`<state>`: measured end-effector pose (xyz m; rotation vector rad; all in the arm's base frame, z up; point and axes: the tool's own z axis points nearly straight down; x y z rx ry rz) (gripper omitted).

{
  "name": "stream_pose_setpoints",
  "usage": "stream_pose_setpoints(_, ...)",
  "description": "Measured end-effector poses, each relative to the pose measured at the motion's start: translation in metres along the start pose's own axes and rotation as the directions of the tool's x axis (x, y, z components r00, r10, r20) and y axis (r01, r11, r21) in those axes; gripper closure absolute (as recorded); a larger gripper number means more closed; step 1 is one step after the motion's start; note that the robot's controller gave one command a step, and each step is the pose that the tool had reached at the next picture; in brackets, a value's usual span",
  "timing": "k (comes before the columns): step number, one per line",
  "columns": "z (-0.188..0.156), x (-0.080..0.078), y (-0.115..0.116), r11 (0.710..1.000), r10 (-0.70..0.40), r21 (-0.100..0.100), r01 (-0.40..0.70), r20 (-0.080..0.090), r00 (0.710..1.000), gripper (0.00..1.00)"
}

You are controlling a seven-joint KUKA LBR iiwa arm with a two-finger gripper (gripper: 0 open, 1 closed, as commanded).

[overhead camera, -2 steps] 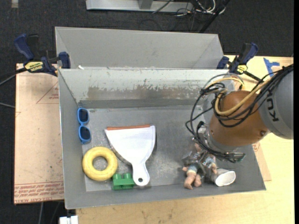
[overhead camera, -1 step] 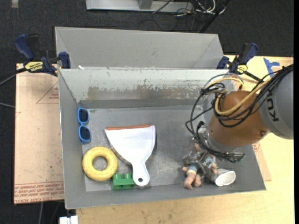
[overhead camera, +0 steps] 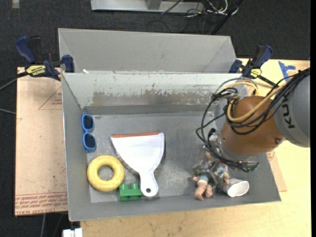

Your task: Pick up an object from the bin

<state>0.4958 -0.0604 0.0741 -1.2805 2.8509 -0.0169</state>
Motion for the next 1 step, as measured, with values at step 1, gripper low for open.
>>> stream_pose_setpoints(1,0.0000,0.0000,0.0000,1.000,0.000,0.000,0.000,0.000,1.000,1.00)
